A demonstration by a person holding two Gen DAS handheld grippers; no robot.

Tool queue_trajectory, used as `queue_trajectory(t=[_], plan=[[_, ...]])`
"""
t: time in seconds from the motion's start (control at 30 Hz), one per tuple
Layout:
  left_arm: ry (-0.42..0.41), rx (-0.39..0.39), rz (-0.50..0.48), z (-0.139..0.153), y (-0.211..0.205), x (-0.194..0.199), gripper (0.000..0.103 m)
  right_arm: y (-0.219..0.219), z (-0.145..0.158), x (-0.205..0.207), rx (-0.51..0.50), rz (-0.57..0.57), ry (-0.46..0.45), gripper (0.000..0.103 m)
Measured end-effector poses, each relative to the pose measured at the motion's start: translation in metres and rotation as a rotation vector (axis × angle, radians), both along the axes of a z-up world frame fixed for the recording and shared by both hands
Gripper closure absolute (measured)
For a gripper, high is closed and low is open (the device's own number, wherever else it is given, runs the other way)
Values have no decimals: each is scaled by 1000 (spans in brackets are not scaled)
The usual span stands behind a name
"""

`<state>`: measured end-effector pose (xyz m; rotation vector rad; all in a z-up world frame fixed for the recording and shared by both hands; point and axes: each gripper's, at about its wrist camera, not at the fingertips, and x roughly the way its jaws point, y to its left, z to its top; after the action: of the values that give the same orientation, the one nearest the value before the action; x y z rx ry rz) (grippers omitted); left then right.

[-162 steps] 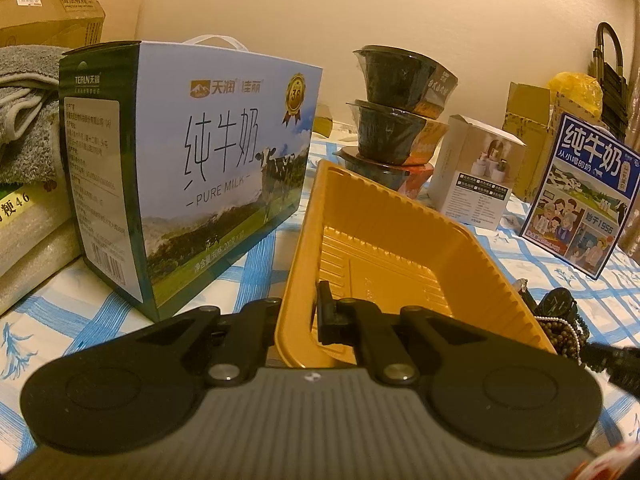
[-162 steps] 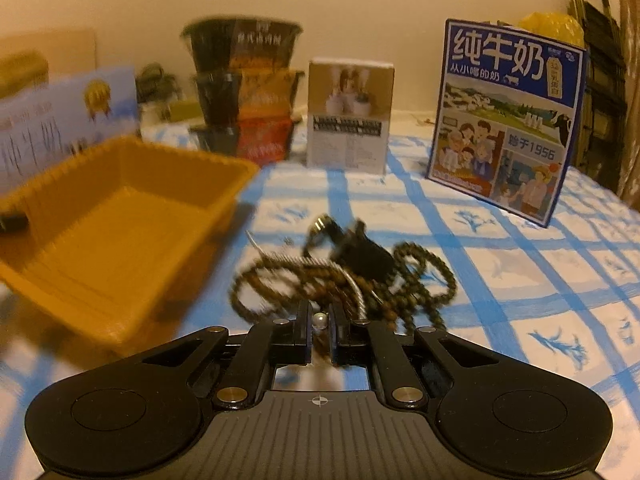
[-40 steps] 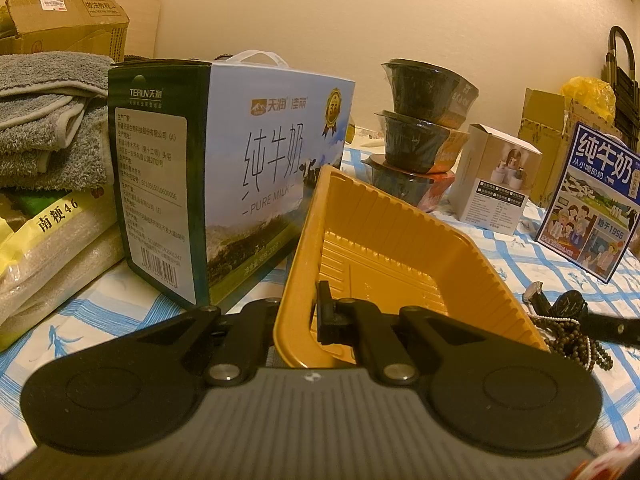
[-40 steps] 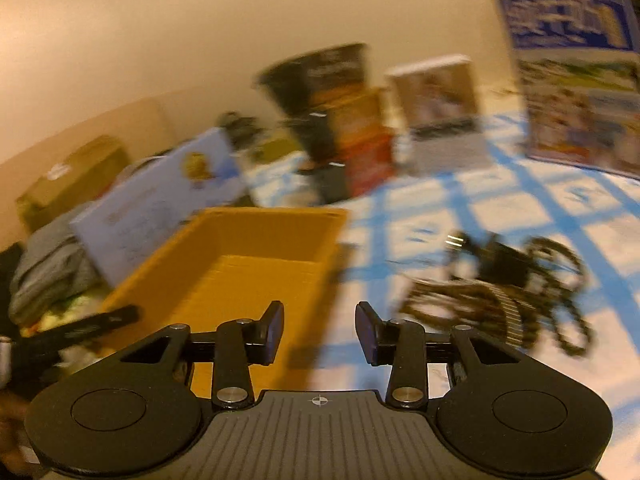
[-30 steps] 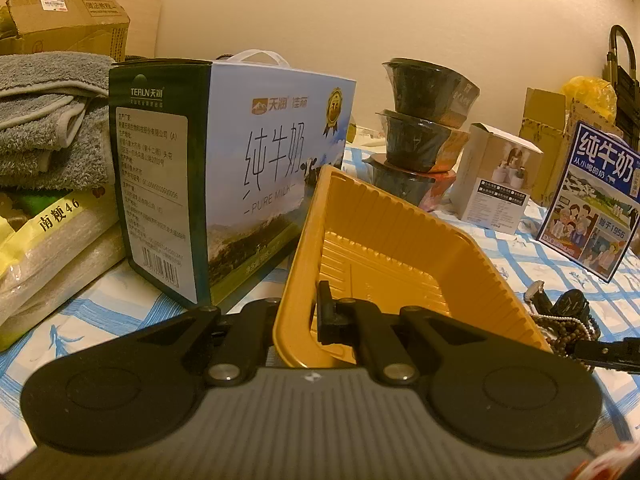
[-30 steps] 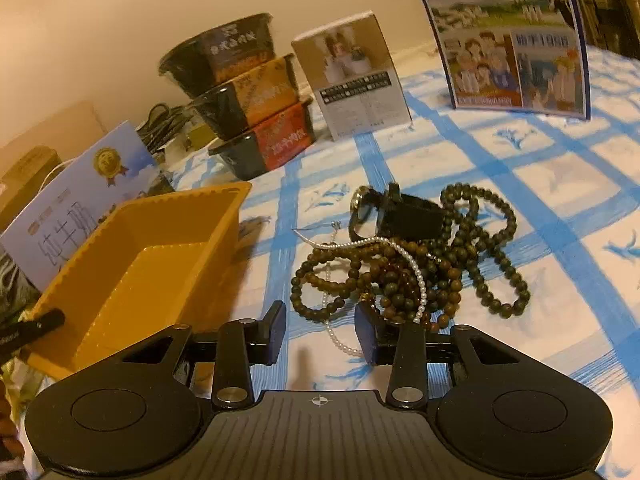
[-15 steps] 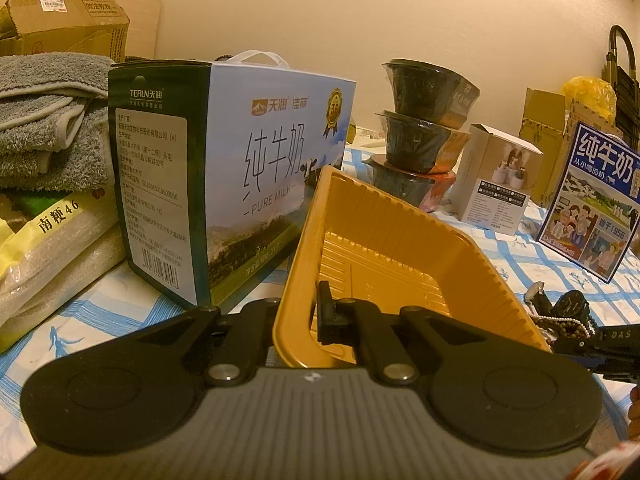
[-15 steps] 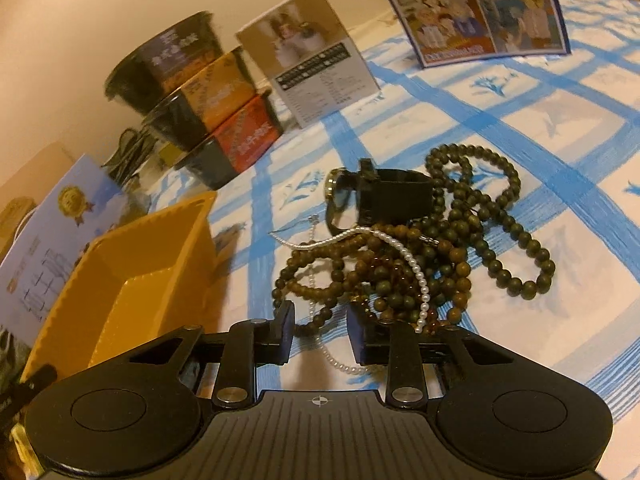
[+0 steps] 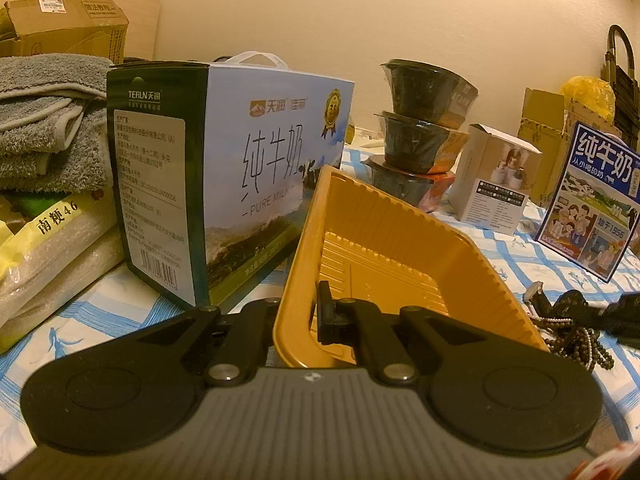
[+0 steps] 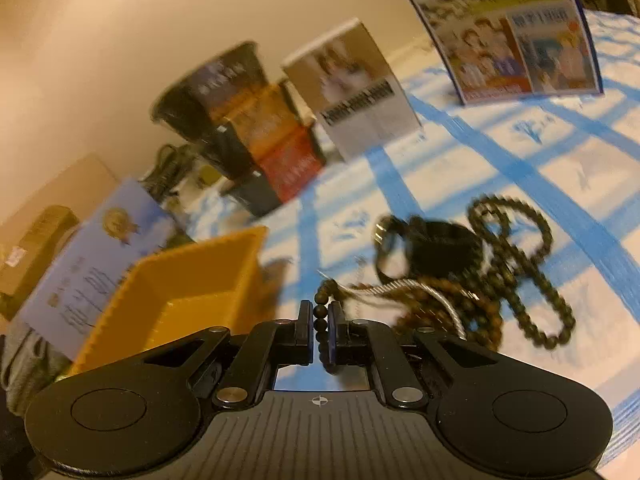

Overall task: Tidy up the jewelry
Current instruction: 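Grasp a dark wooden bead bracelet with the right tool, then carry the bead bracelet into the orange tray and open the right tool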

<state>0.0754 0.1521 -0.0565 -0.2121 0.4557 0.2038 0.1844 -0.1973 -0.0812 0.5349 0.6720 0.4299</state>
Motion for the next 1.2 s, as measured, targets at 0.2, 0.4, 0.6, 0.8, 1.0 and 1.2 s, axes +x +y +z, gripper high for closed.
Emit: queue_trajectory(t=[0.2, 0.4, 0.6, 0.8, 1.0, 1.2], plan=[[-4, -5, 0, 1, -1, -1, 98, 8, 34, -10, 41, 65, -72, 96], [-6, -8, -1, 1, -2, -1, 98, 33, 51, -19, 89, 177, -88, 96], [-7, -8, -1, 1, -2, -1, 98, 65, 44, -24, 81, 288, -60, 96], [-9, -8, -1, 3, -3, -1, 98, 93, 23, -25, 33, 364, -9, 96], [-8, -8, -2, 4, -3, 0, 98, 112, 16, -25, 5, 405, -11, 94], [-7, -9, -2, 4, -3, 0, 98, 97, 24, -28, 23, 351, -60, 62]])
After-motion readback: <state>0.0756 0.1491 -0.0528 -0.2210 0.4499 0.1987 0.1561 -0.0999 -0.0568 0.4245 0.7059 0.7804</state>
